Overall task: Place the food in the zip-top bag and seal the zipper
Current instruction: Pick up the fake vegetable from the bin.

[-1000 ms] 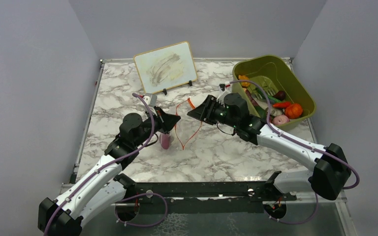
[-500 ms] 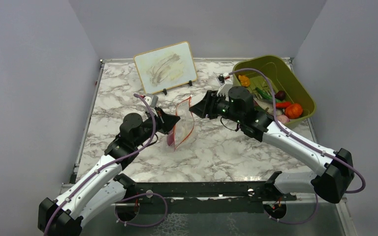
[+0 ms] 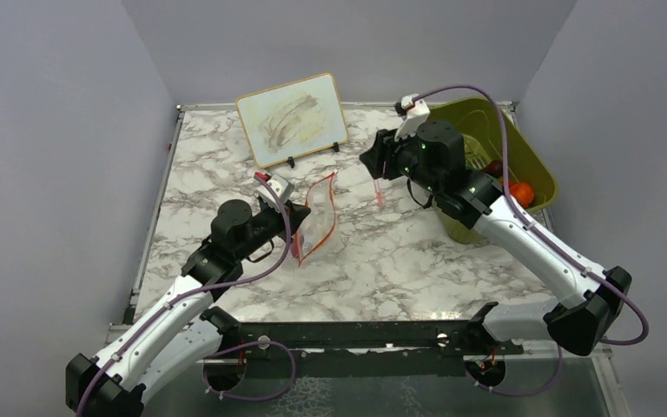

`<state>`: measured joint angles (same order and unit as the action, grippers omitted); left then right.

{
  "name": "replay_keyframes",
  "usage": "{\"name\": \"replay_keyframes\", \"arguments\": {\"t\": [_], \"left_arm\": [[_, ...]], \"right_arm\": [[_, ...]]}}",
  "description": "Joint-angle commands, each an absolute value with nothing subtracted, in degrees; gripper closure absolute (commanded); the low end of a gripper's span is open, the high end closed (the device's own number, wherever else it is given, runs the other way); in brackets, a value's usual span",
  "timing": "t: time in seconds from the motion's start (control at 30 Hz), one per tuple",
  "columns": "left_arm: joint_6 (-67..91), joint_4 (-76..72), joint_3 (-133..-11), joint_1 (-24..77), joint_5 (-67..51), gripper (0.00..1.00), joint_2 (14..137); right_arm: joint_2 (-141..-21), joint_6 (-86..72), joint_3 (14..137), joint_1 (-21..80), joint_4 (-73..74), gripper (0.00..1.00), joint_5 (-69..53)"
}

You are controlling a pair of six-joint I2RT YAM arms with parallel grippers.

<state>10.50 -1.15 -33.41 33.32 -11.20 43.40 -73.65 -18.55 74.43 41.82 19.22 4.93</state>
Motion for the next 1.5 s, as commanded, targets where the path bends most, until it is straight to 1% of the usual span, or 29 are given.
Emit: {"name": "replay_keyframes", "arguments": {"t": [0.0, 0.2, 0.33, 0.5, 0.67, 0.77, 0.83, 0.9, 1.1, 1.2, 1.47], "left_arm": [[0.74, 0.0, -35.09, 33.14, -12.47, 1.0, 40.72], [-0.26, -3.53, -28.76, 33.16, -11.78, 1.0, 36.38], [-0.09, -3.54, -28.49, 33.22, -11.88, 1.0, 35.76], [-0.56, -3.45, -28.46, 33.31, -11.54, 1.0, 35.87], [-0.91, -2.93, -28.39, 33.34, -11.02, 1.0, 34.9], [-1.01, -2.79, -28.39, 33.4, -10.57, 1.0, 34.71], [-1.06, -2.81, -28.39, 33.41, -10.59, 1.0, 34.85], [-0.57, -3.17, -28.31, 33.4, -10.63, 1.0, 34.95], [-0.12, -3.67, -28.26, 33.65, -11.08, 1.0, 35.41], [0.13, -4.14, -28.21, 33.79, -10.99, 1.0, 35.6], [0.35, -4.13, -28.21, 34.23, -10.87, 1.0, 36.28]], "right_arm": [[-75.96, -10.39, 77.37, 35.31, 23.97, 0.55, 10.44], [-80.36, -7.2, 79.24, 23.52, 26.94, 0.55, 9.07], [-82.48, -6.65, 80.12, 18.64, 28.88, 0.55, 12.56], [-87.43, -9.67, 83.81, 15.66, 34.12, 0.52, 23.09], [-90.45, -13.11, 84.28, 11.19, 38.51, 0.49, 23.29], [-91.18, -14.73, 83.59, 8.92, 41.36, 0.43, 22.22], [-92.68, -15.95, 84.06, 7.94, 45.11, 0.38, 24.22], [-93.76, -16.58, 83.82, 7.2, 47.77, 0.36, 25.87], [-93.13, -17.8, 78.72, 4.85, 45.39, 0.34, 25.27], [-95.12, -18.47, 79.51, 3.93, 46.6, 0.33, 25.75], [-97.67, -19.2, 78.99, 1.04, 45.22, 0.26, 26.82]]}}
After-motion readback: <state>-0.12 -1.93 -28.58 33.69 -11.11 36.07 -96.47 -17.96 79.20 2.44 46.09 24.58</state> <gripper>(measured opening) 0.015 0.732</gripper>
